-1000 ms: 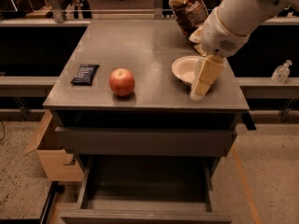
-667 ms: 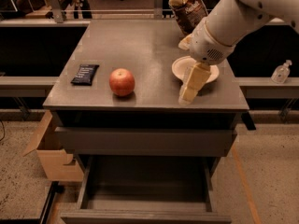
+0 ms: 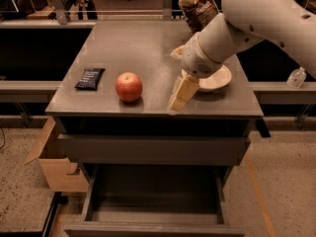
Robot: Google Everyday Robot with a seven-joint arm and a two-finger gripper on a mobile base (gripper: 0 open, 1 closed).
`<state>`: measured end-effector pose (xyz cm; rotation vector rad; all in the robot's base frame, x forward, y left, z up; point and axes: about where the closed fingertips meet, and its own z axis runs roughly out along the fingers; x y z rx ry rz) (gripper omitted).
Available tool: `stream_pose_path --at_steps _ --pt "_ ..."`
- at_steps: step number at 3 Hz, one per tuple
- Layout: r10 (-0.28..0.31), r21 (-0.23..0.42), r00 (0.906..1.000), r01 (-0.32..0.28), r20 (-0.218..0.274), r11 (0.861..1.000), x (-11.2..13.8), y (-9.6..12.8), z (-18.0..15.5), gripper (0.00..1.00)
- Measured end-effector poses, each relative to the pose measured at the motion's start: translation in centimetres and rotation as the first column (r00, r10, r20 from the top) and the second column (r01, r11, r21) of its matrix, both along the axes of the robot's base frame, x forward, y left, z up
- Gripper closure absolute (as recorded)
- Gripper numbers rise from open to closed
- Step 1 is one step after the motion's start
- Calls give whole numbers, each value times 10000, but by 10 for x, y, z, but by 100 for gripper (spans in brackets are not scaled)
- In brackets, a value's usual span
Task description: Place apple into middle drawer
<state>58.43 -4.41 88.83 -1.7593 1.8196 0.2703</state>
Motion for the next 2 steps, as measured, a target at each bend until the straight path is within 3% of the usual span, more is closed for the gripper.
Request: stream_pose_path --at_steps 2 --pt "607 871 9981 -612 79 9943 12 41 -9 0"
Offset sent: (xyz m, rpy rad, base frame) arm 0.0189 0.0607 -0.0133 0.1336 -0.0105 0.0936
